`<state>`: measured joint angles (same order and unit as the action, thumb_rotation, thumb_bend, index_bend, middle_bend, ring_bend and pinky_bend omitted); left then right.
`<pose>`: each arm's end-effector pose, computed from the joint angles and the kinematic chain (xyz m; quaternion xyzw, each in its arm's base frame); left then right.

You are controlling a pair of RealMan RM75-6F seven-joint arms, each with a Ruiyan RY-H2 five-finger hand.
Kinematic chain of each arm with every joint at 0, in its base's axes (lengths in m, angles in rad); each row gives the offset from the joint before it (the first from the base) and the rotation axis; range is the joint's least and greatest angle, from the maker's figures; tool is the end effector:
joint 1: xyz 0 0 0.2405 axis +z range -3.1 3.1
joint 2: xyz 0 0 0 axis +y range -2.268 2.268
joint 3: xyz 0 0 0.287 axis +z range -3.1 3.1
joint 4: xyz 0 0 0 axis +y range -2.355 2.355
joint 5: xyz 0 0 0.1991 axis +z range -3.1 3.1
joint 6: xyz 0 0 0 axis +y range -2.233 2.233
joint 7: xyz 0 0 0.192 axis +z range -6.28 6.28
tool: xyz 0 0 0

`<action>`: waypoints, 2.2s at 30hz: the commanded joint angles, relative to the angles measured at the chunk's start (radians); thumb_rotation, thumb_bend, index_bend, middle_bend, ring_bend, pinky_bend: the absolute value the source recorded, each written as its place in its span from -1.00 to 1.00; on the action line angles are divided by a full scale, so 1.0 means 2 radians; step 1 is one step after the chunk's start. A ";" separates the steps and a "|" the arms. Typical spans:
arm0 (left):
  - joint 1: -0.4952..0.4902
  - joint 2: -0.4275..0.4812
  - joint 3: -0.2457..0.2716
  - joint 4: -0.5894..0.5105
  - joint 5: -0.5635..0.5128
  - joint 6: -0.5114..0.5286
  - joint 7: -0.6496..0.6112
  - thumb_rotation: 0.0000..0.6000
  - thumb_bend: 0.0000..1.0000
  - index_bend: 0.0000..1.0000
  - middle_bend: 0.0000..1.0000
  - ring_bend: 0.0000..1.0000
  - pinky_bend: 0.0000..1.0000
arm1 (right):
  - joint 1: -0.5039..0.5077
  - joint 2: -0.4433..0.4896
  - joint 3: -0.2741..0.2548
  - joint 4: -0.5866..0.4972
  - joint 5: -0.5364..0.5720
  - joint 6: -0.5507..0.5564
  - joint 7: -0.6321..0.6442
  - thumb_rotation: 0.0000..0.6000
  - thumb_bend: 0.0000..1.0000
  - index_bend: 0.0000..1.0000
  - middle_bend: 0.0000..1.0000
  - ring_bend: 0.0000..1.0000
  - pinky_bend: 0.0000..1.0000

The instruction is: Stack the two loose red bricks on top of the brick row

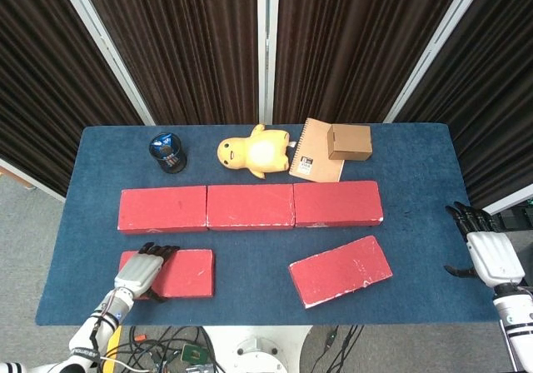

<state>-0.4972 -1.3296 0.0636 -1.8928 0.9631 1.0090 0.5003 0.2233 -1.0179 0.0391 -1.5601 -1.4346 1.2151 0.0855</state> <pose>-0.2526 0.2657 -0.0064 -0.7370 -0.5124 -0.2119 0.3864 -0.3514 -0.2732 0.1855 0.6483 -0.4211 0.3128 0.5518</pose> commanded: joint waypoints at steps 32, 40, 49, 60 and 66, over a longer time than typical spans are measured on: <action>-0.166 0.070 -0.104 0.103 -0.048 -0.174 -0.105 1.00 -0.64 -0.81 -0.70 -0.67 -0.92 | -0.003 0.016 0.008 -0.006 -0.022 0.031 0.022 1.00 -1.00 -1.00 -1.00 -1.00 -1.00; -0.203 0.033 -0.103 0.150 -0.109 -0.189 -0.112 1.00 -0.64 -0.81 -0.70 -0.67 -0.92 | 0.002 0.009 0.012 0.002 -0.014 0.024 0.028 1.00 -1.00 -1.00 -1.00 -1.00 -1.00; -0.243 0.010 -0.084 0.167 -0.184 -0.176 -0.088 1.00 -0.64 -0.82 -0.69 -0.67 -0.92 | 0.002 0.008 0.013 0.004 -0.007 0.020 0.027 1.00 -1.00 -1.00 -1.00 -1.00 -1.00; -0.280 -0.008 -0.068 0.192 -0.225 -0.184 -0.073 1.00 -0.64 -0.82 -0.69 -0.67 -0.92 | 0.002 0.004 0.010 0.013 -0.001 0.010 0.030 1.00 -1.00 -1.00 -1.00 -1.00 -1.00; -0.290 -0.011 -0.064 0.194 -0.243 -0.179 -0.074 1.00 -0.64 -0.82 -0.69 -0.67 -0.92 | 0.003 0.004 0.011 0.014 -0.002 0.012 0.033 1.00 -1.00 -1.00 -1.00 -1.00 -1.00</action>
<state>-1.0729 -1.3489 -0.0663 -1.5058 0.4846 0.6482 0.3542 0.2284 -1.0107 0.0617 -1.5328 -1.4385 1.2383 0.1508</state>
